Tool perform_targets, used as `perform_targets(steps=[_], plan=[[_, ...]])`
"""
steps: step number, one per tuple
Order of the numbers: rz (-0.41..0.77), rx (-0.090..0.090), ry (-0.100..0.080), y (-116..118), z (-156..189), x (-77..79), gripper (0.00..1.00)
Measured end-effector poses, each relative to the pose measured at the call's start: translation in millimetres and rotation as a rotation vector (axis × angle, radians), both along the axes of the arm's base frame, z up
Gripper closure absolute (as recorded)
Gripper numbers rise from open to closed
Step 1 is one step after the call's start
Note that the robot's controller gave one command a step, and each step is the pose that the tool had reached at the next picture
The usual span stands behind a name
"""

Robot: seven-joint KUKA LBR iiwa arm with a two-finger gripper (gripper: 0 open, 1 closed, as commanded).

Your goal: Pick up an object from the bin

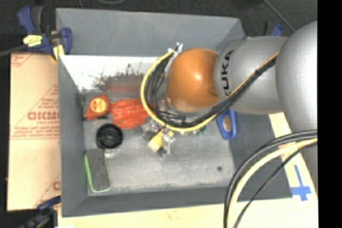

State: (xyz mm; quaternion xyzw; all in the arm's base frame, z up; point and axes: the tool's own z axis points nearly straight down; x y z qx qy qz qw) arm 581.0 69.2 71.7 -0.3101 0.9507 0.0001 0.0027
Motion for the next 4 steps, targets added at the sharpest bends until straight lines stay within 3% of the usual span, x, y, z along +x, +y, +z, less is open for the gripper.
perform_targets(steps=[2,3,4], plan=[[-0.001,0.000,0.003,0,4,-1.1,1.00],[-0.002,-0.001,0.008,0,21,-2.3,1.00],[-0.002,-0.002,0.002,0,36,0.2,1.00]])
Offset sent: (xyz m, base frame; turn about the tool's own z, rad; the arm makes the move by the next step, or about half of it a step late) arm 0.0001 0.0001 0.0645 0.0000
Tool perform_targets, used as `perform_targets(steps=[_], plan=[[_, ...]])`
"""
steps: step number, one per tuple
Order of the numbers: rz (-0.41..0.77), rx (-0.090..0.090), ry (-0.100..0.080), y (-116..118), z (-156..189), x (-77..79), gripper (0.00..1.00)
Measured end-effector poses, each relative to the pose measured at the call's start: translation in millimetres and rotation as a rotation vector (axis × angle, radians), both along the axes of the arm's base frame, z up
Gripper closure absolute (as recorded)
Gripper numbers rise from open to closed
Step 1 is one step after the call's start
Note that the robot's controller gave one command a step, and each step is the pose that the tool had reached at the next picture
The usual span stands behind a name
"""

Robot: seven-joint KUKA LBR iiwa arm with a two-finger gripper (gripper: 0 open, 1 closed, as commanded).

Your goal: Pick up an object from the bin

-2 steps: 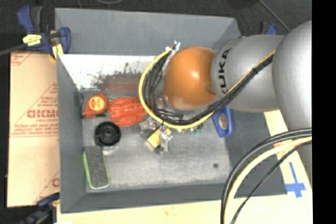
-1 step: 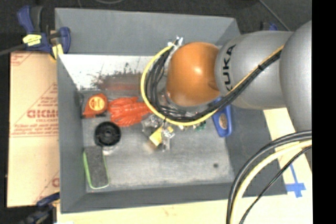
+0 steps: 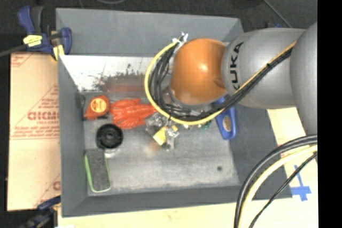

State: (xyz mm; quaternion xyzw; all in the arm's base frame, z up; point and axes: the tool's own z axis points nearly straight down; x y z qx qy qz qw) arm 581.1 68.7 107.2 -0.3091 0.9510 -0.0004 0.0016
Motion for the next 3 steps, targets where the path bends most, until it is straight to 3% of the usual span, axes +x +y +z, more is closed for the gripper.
perform_targets(steps=[3], plan=[[-0.002,0.000,-0.002,0,37,0.2,1.00]])
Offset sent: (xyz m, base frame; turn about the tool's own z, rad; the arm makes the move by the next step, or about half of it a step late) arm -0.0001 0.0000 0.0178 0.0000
